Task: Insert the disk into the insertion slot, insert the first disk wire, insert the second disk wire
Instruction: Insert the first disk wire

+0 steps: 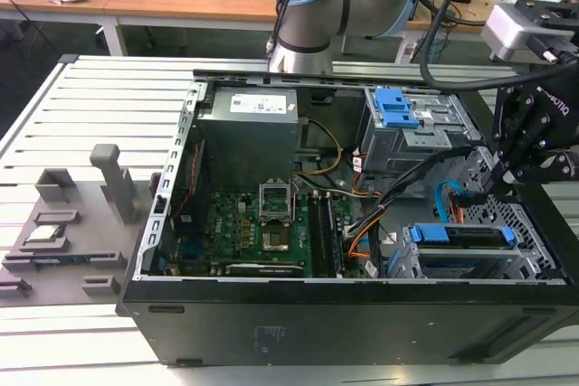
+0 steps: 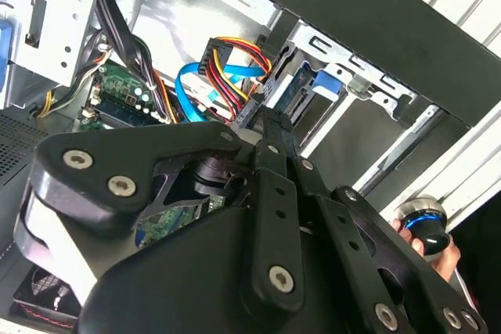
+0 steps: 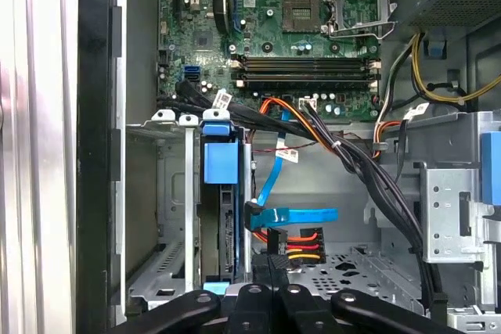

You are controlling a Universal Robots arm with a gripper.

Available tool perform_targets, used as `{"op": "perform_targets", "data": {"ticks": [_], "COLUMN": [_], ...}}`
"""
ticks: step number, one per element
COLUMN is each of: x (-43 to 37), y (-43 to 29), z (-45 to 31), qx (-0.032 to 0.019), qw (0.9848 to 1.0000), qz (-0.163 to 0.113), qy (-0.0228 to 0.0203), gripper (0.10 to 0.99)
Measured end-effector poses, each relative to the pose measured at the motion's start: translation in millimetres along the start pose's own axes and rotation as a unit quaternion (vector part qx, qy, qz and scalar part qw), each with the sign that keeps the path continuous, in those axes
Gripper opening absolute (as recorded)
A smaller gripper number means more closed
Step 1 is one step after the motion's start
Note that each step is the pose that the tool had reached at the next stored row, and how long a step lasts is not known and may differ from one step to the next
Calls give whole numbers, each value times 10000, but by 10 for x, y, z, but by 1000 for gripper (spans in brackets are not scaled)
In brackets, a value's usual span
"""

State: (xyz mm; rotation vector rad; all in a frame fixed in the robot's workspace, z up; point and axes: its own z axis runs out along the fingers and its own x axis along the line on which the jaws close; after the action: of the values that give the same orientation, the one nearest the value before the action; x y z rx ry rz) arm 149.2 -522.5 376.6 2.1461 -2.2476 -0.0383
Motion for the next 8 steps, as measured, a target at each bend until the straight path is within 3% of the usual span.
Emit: {"op": "perform_targets", "data": {"ticks": [2,5,6,7,8], "x": [-1,-1,-1,-1,-4], "y": [0,0,0,0,0], "z": [0,1,1,1,2], "qx": [0,0,0,0,0], "qw": [10000,10000,10000,10000,10000], "qz": [0,0,0,0,0], "qy": [0,0,-1,-1,0], "gripper": [114,235,235,302,302]}}
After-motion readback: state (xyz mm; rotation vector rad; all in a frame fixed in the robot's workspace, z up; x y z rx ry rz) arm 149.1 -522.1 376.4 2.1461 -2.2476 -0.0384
